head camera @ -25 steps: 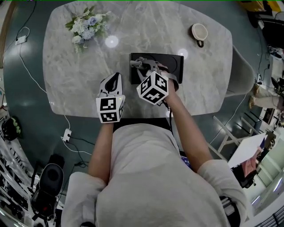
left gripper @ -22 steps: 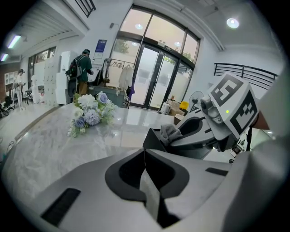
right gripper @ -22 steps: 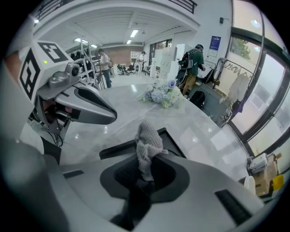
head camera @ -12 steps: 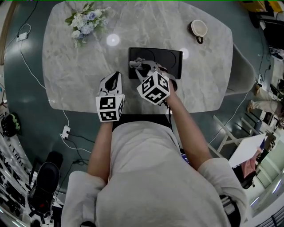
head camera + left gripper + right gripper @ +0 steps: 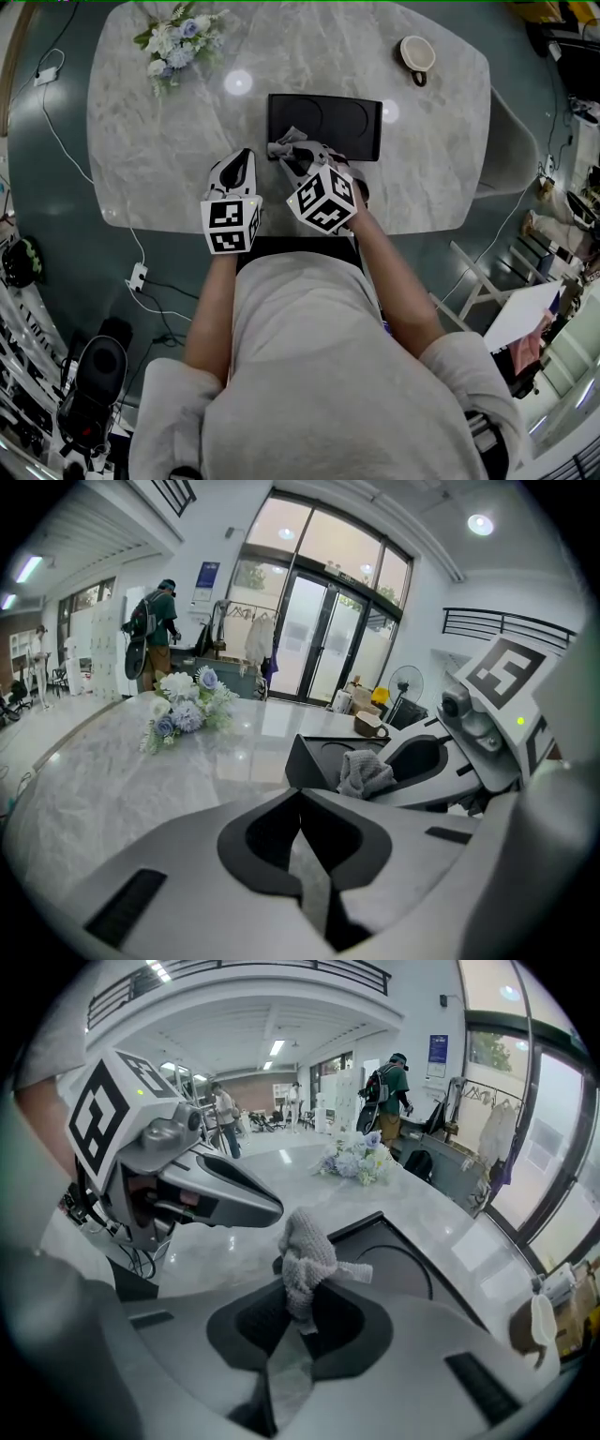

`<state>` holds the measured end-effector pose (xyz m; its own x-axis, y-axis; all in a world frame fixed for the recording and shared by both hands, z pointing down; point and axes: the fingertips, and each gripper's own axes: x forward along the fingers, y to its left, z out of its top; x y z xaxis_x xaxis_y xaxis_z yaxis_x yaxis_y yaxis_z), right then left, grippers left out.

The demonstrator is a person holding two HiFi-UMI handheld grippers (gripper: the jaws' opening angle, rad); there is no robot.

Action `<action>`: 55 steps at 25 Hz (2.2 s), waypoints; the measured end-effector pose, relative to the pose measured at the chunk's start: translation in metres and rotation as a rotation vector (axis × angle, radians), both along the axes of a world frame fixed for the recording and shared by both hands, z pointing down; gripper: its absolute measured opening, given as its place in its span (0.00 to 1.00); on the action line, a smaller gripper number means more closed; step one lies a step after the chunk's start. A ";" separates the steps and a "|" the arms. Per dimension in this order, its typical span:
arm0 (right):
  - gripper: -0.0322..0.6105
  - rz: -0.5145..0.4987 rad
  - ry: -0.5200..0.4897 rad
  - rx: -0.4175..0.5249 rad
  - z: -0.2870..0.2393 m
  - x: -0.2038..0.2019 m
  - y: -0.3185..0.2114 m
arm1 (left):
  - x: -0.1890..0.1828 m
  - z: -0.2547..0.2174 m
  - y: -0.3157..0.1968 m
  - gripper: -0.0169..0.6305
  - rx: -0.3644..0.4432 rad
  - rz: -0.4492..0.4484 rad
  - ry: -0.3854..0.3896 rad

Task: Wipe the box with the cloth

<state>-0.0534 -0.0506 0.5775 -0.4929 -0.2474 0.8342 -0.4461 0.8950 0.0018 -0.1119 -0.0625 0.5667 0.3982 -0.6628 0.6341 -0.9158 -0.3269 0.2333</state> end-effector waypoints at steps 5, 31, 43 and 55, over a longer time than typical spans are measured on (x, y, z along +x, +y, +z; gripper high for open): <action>0.15 -0.009 -0.013 -0.009 0.000 -0.001 0.012 | 0.003 0.000 0.001 0.06 0.001 0.005 -0.005; 0.27 0.114 0.238 0.117 -0.004 0.077 -0.096 | 0.016 -0.028 -0.045 0.06 0.047 0.042 0.023; 0.24 0.133 0.086 0.122 -0.009 0.058 -0.104 | 0.017 -0.021 -0.053 0.06 0.030 0.057 0.028; 0.14 0.106 0.105 0.082 -0.001 0.059 -0.090 | 0.019 -0.017 -0.044 0.06 0.014 0.055 0.022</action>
